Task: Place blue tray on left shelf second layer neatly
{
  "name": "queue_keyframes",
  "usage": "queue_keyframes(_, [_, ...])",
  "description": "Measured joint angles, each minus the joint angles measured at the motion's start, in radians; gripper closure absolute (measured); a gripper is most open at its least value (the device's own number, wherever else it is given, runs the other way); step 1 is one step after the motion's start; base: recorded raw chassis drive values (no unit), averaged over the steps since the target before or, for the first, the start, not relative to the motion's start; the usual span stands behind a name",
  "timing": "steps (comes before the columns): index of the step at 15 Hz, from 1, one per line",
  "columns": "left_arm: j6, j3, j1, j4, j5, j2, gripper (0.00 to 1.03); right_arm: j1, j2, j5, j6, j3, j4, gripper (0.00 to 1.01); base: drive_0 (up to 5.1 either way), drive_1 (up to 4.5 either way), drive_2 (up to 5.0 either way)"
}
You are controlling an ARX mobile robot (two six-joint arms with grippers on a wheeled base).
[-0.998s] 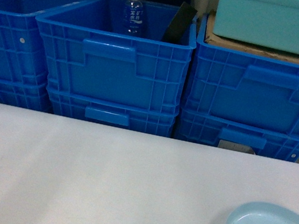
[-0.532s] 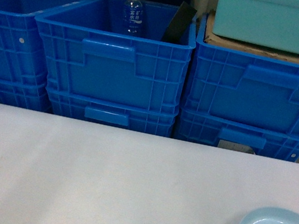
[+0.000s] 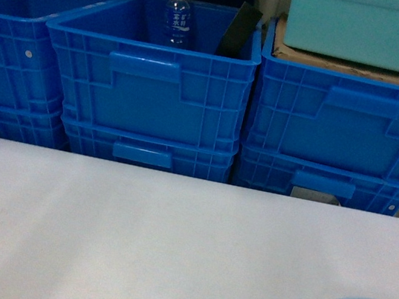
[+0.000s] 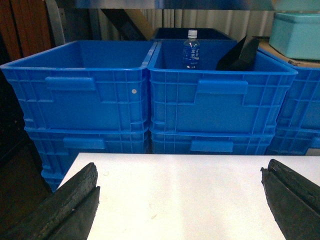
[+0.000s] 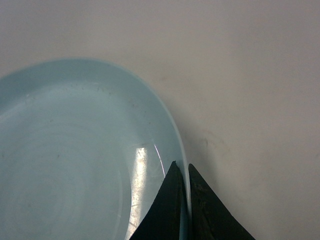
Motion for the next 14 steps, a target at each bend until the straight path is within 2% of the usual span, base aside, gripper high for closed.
queue_keyframes(1, [0.000,0.000,0.000,0.000,0.000,0.000,0.05,0.000,-0.048,-0.001,-0.010,-0.005,0.000,0.99,0.0,0.00,0.0])
queue_keyframes(2, [0.000,0.000,0.000,0.000,0.000,0.000,0.05,0.006,-0.237,-0.009,-0.026,-0.018,-0.002,0.99,0.0,0.00,0.0])
queue_keyframes(3, [0.000,0.000,0.000,0.000,0.000,0.000,0.05,0.016,-0.335,-0.011,-0.025,-0.023,-0.036,0.99,0.0,0.00,0.0])
queue_keyframes(6, [0.000,0.000,0.000,0.000,0.000,0.000,0.05,0.114,-0.675,-0.023,-0.025,-0.071,-0.239,0.99,0.0,0.00,0.0])
queue_keyframes(8, [0.000,0.000,0.000,0.000,0.000,0.000,0.05,0.146,-0.935,-0.024,-0.019,-0.064,-0.415,0.99,0.0,0.00,0.0])
queue_keyframes(9, [0.000,0.000,0.000,0.000,0.000,0.000,0.05,0.163,-1.057,-0.007,-0.008,-0.051,-0.513,0.99,0.0,0.00,0.0])
queue_keyframes(14, [0.000,0.000,0.000,0.000,0.000,0.000,0.05,0.242,-1.509,0.073,0.037,-0.008,-0.857,0.99,0.0,0.00,0.0])
